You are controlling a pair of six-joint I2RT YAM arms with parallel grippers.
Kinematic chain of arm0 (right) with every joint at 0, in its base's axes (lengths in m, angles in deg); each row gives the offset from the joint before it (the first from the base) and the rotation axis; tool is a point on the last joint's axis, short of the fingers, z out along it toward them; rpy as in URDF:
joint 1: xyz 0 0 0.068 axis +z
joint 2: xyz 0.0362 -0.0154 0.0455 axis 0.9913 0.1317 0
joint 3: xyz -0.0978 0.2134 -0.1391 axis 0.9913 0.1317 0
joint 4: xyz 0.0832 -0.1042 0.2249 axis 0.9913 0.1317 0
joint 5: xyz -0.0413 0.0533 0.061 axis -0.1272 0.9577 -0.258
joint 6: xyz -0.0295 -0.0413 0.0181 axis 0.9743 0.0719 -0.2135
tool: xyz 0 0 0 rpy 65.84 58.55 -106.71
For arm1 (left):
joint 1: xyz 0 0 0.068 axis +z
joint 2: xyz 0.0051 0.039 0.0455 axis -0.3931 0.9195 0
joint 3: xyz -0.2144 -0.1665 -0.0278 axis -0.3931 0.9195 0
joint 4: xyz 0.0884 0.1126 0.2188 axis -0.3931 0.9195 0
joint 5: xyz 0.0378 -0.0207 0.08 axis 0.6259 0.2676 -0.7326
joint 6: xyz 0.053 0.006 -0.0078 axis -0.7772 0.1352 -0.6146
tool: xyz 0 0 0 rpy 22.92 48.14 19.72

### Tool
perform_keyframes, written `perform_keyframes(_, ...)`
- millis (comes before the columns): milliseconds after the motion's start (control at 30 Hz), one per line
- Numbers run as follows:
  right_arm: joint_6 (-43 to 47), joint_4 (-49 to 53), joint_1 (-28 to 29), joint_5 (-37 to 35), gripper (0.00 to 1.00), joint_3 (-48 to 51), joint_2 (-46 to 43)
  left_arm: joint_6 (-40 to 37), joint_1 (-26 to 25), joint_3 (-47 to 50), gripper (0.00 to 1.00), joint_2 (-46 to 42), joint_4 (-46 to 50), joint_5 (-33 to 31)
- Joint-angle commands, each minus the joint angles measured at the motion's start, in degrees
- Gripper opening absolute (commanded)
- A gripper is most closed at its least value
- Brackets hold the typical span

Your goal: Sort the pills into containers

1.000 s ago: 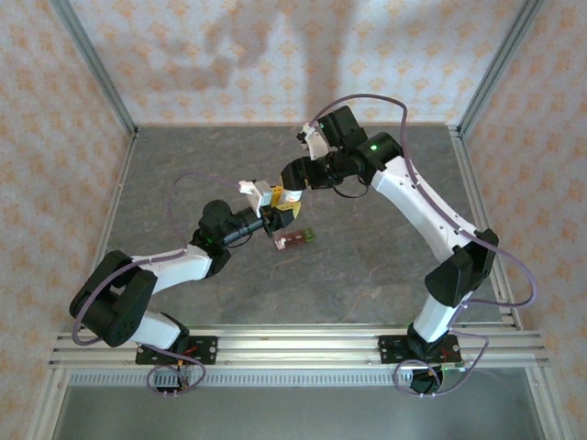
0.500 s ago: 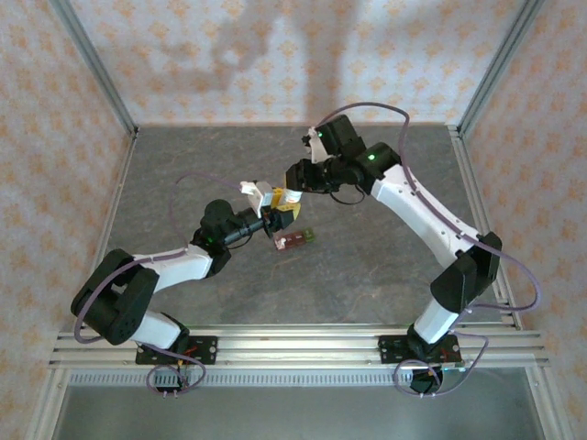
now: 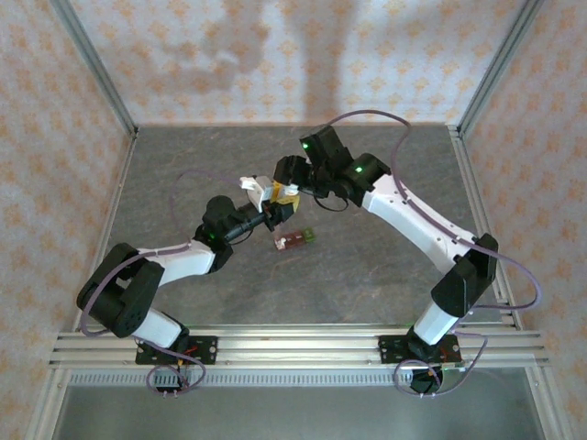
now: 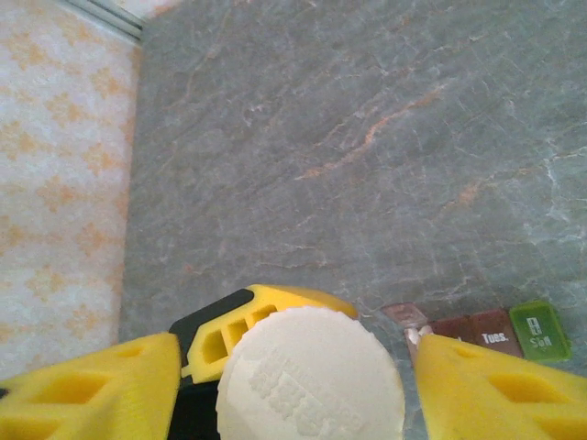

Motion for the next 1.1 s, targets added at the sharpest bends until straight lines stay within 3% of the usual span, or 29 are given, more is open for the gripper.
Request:
perform_keyframes(0, 3.16, 0.00, -2.35, 2.15, 0.76, -1.81, -3.90, -0.05, 1.00, -1.75, 0.00, 0.64, -4.71, 0.07)
perform_keyframes(100, 8.03, 1.72, -3.61, 6.10, 0.81, -3.14, -4.79, 0.36, 1.60, -2.06, 0.00, 0.82, -4.90, 1.86)
perform_keyframes(367, 23.67, 9.49, -5.50, 10.62, 0.80, -9.55, -0.96, 2.73, 3.40, -3.28, 0.00, 1.12, -4.90, 7.40)
perform_keyframes(733, 25.08, 12.97, -5.59, 15.21, 0.72, -16.28, 6.75, 4.47, 3.88, -4.61, 0.00, 1.22, -4.46, 9.97)
perform_keyframes(900, 24.61, 12.35, -5.59, 15.49, 0.64, -15.49, 6.88, 4.66, 4.05, -4.42, 0.00, 1.21, -4.45, 10.12)
perform_keyframes(1067, 23.93, 11.97, -5.59, 15.90, 0.49, -14.57, 6.77, 5.02, 4.05, -4.27, 0.00, 1.45, -4.89, 10.00)
